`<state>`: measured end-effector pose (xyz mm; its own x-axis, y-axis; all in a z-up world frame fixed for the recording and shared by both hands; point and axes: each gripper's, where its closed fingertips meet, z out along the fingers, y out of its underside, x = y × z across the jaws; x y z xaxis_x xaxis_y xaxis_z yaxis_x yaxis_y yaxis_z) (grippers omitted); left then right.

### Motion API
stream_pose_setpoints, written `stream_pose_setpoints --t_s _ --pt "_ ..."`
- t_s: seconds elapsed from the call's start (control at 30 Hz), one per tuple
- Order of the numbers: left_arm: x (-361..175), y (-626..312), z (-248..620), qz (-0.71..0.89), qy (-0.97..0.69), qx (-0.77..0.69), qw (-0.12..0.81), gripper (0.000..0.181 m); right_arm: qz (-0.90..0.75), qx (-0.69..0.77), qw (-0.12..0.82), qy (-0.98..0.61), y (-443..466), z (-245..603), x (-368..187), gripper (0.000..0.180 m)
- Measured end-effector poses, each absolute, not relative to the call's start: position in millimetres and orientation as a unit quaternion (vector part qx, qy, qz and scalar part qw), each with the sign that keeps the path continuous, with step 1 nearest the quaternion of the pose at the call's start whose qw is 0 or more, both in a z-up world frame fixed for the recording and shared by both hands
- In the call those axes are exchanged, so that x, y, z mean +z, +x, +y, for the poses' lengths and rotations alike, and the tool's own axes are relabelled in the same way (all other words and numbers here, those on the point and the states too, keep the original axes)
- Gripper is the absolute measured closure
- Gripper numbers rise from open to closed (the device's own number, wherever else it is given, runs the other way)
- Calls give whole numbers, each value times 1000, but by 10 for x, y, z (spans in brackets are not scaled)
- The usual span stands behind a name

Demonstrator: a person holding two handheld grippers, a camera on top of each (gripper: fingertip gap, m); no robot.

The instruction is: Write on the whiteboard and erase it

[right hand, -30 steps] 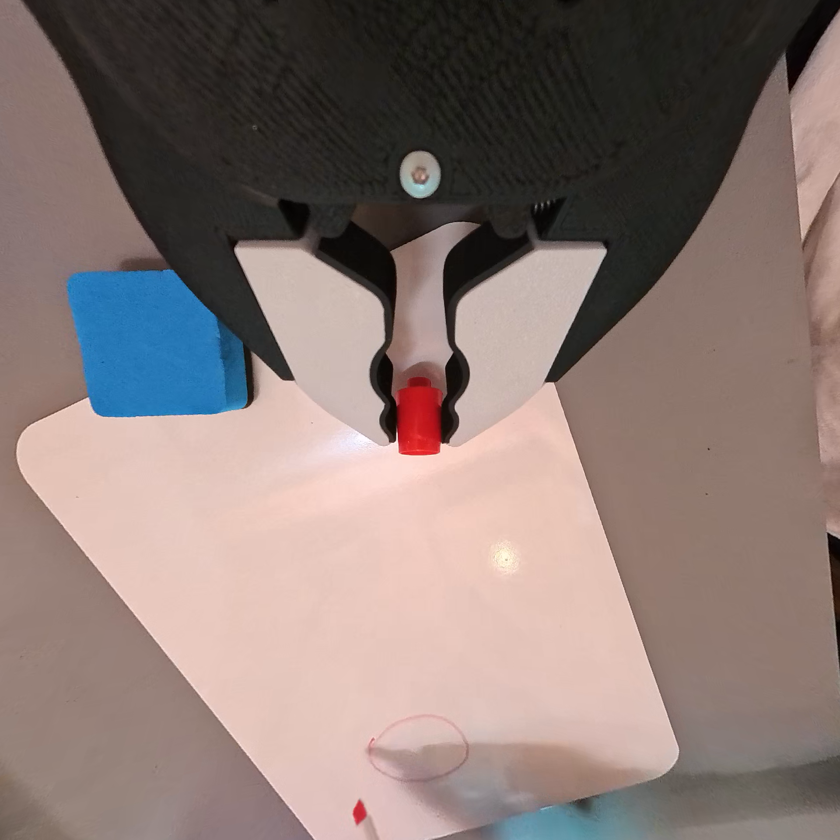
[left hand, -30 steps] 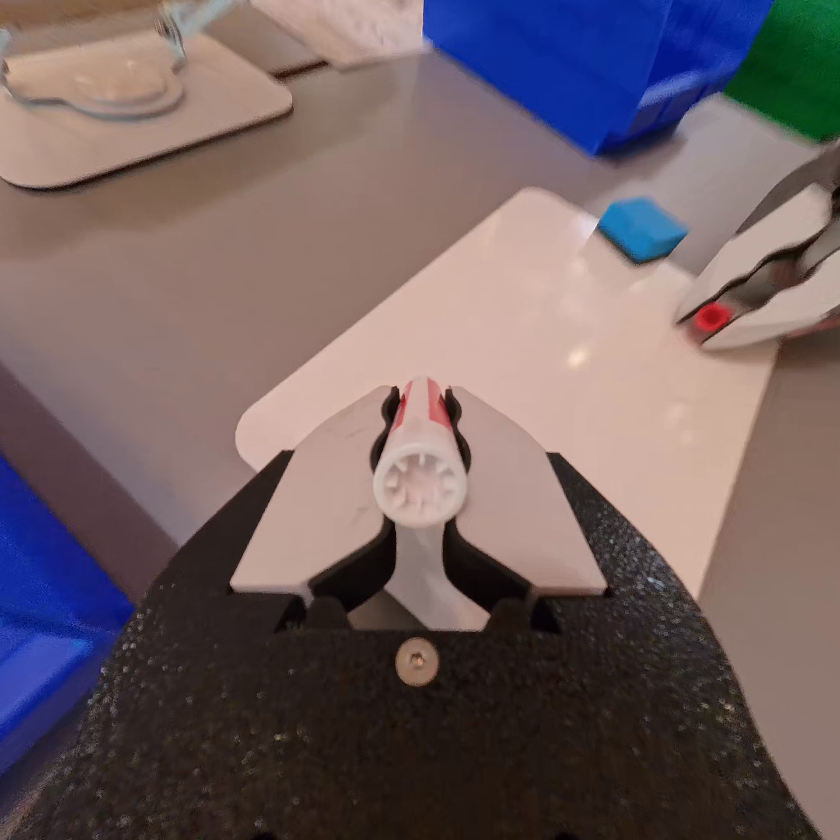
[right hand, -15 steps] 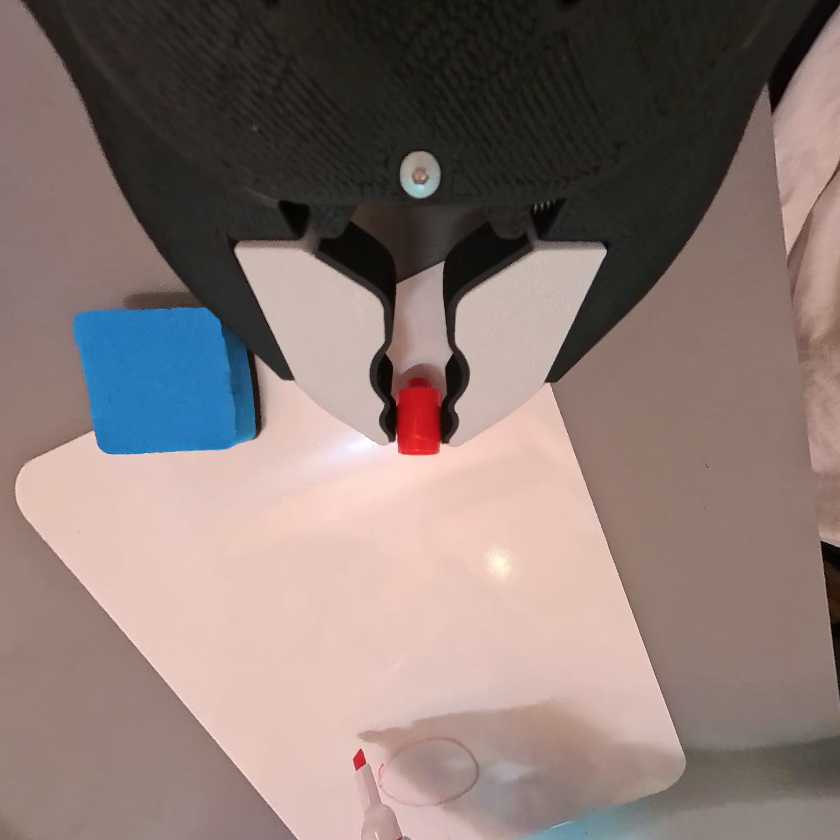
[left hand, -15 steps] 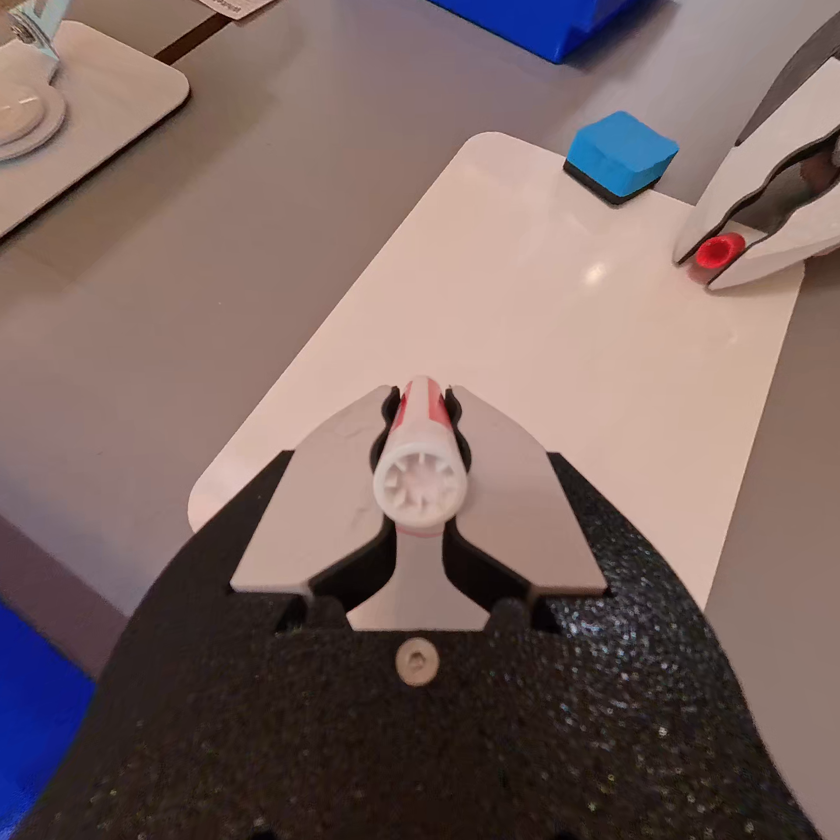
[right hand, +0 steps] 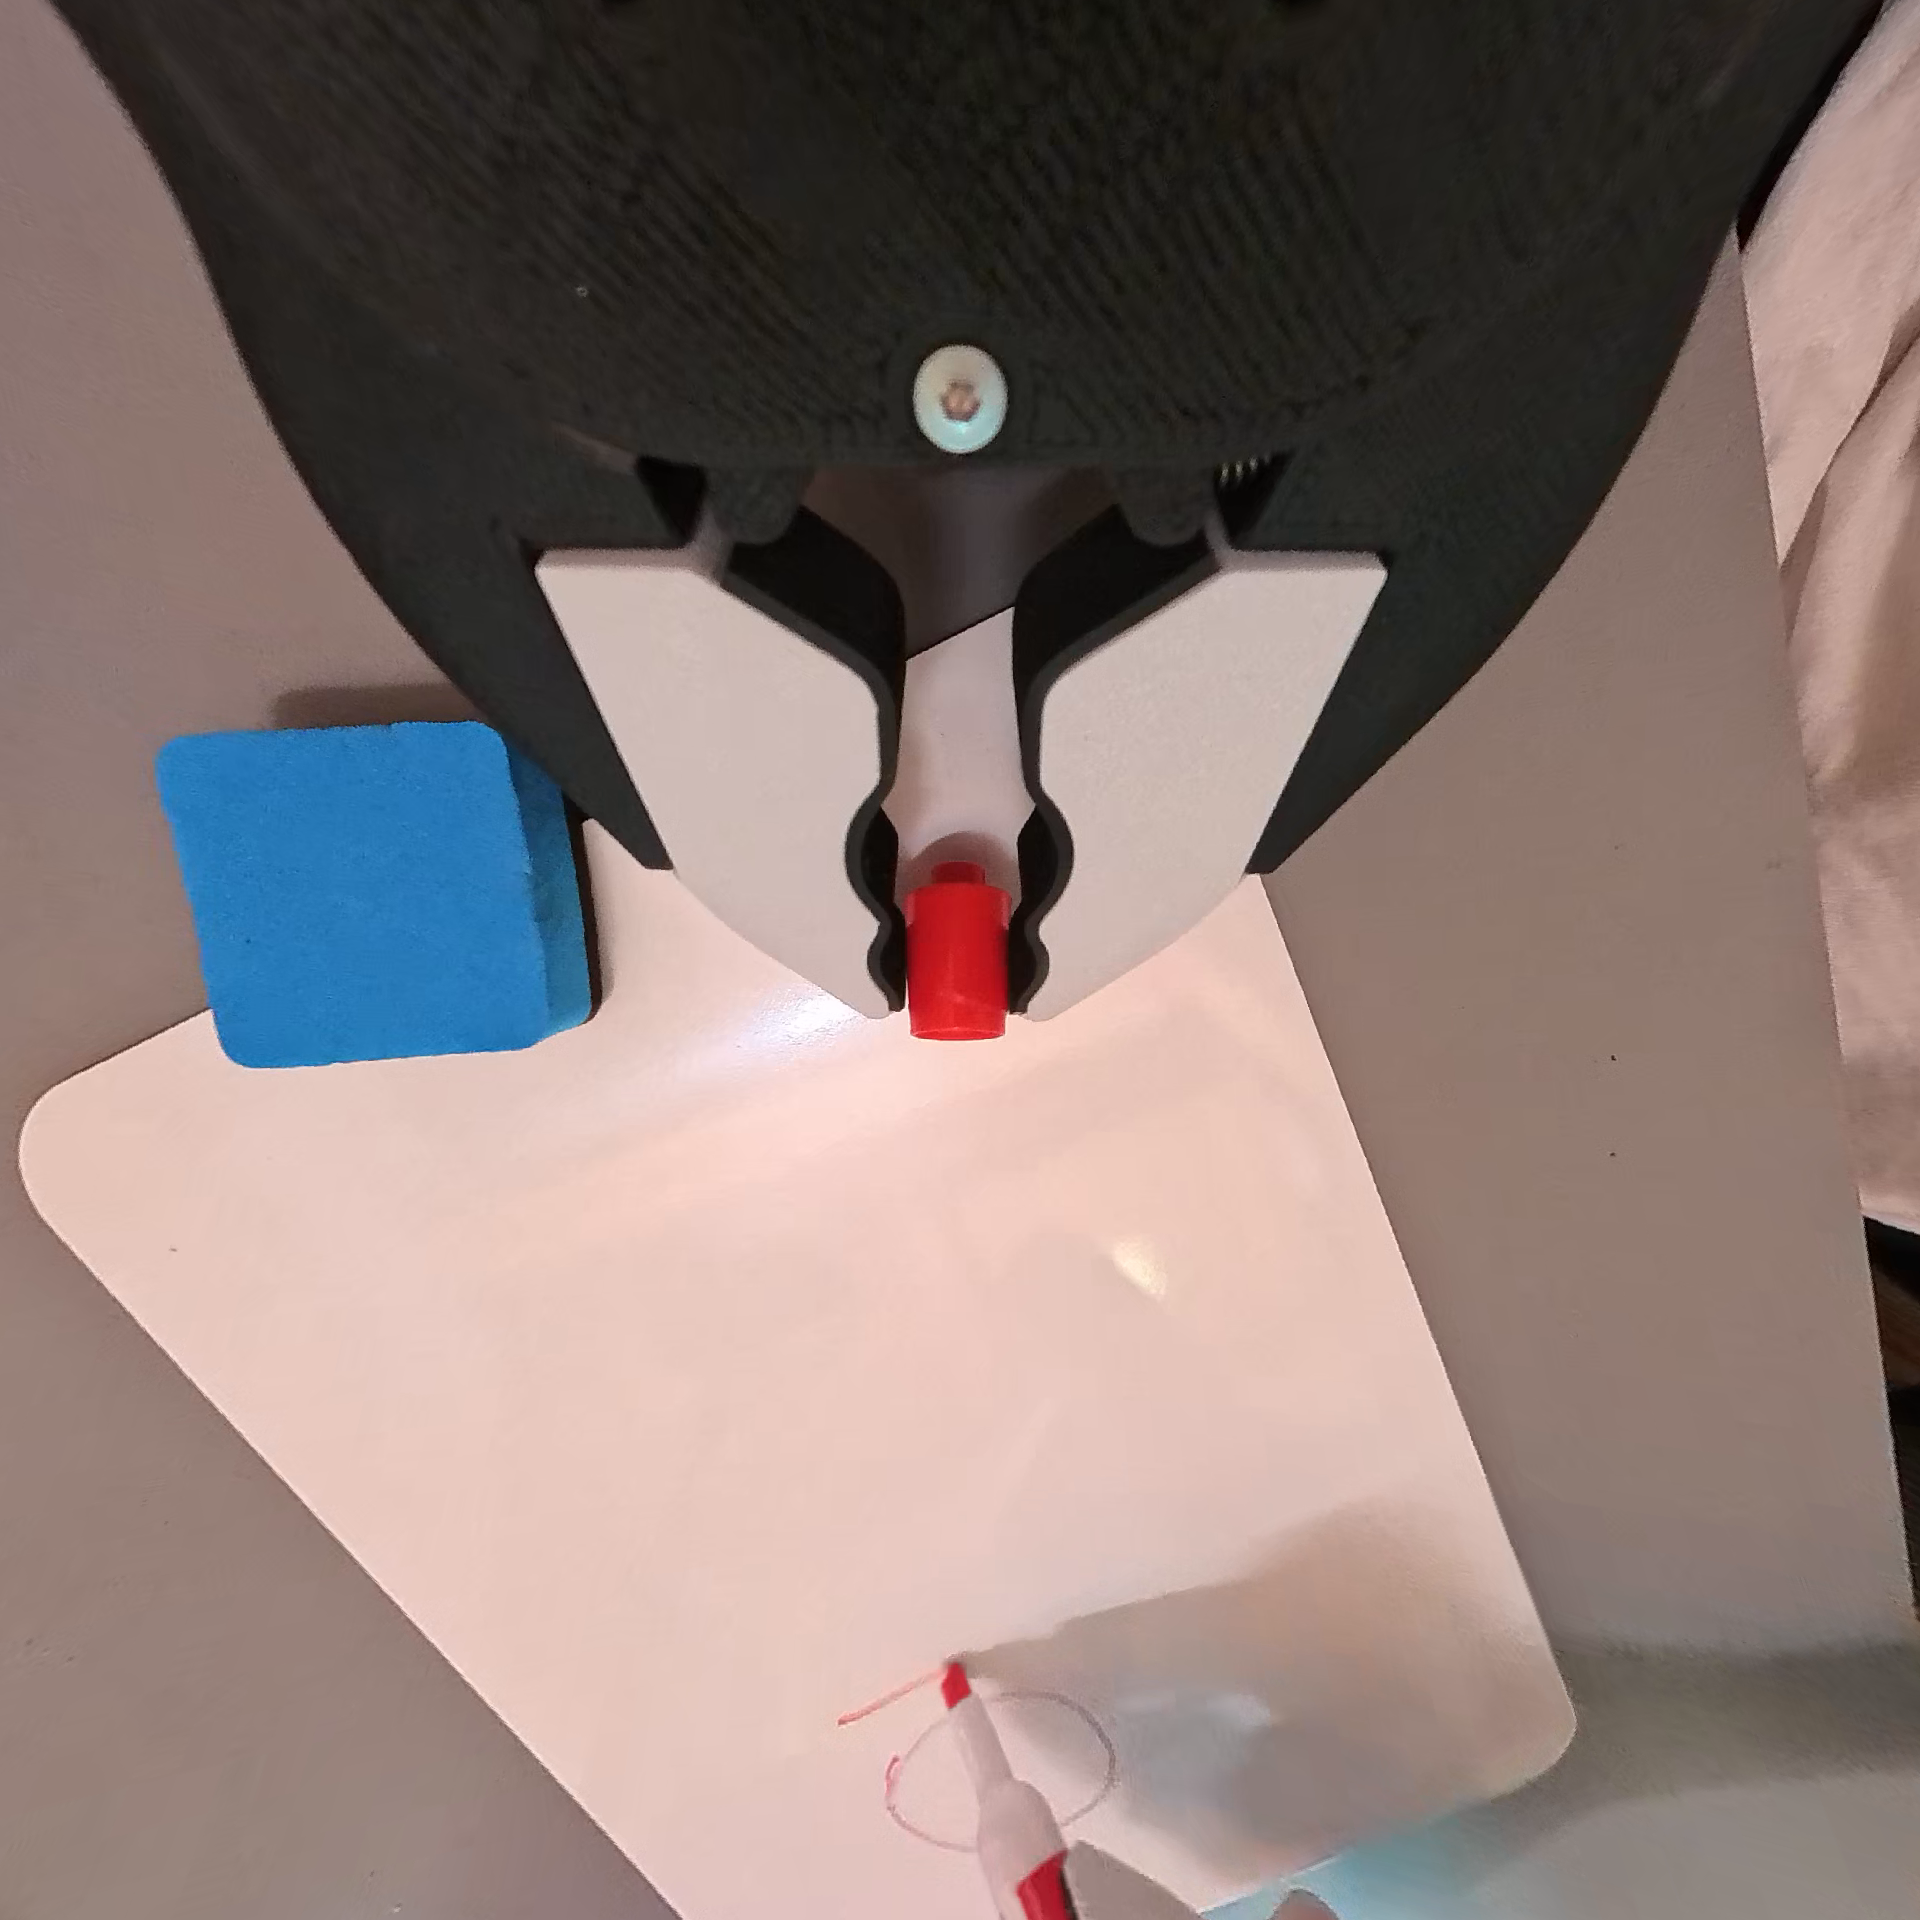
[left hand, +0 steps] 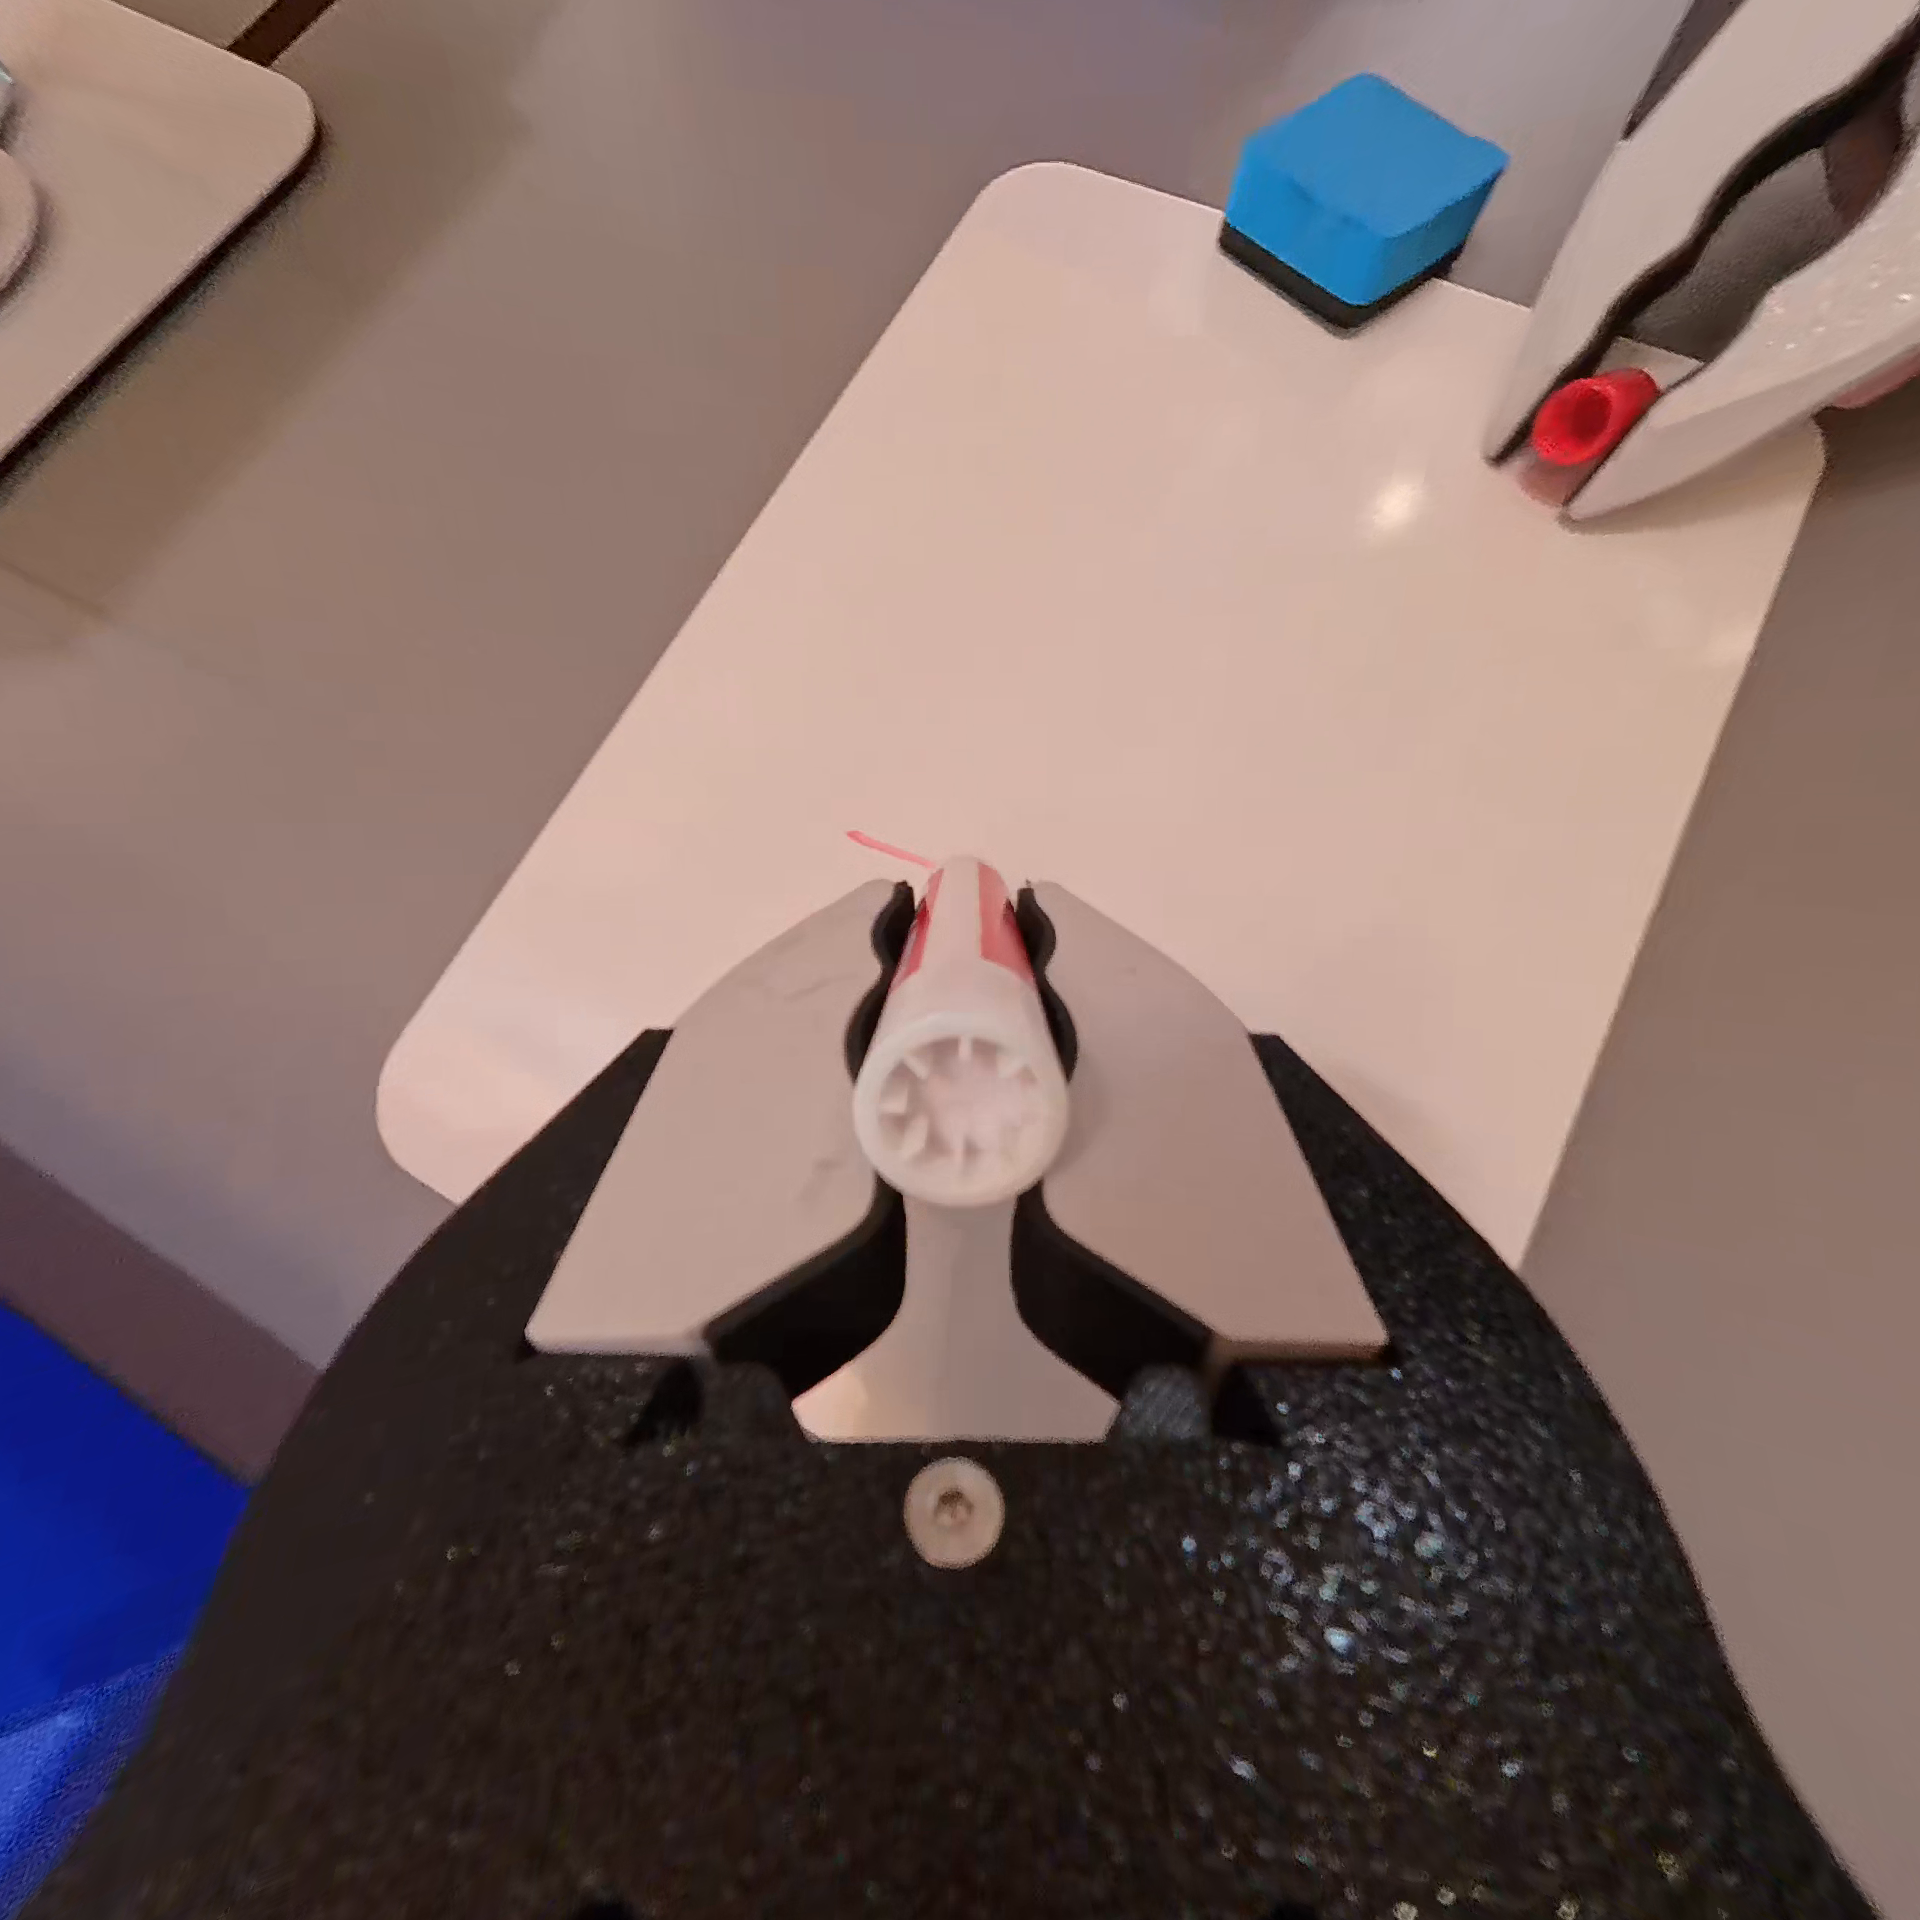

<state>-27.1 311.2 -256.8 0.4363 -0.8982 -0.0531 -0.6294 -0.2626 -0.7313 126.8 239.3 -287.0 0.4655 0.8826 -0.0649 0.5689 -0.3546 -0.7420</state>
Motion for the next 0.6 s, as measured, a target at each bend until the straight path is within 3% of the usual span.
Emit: stream_pose_setpoints --t_s 0.6 --pt "-2533 -31 2977 510 -756 -213 352 162 -460 236 333 -789 1269 2396 -2870 161"
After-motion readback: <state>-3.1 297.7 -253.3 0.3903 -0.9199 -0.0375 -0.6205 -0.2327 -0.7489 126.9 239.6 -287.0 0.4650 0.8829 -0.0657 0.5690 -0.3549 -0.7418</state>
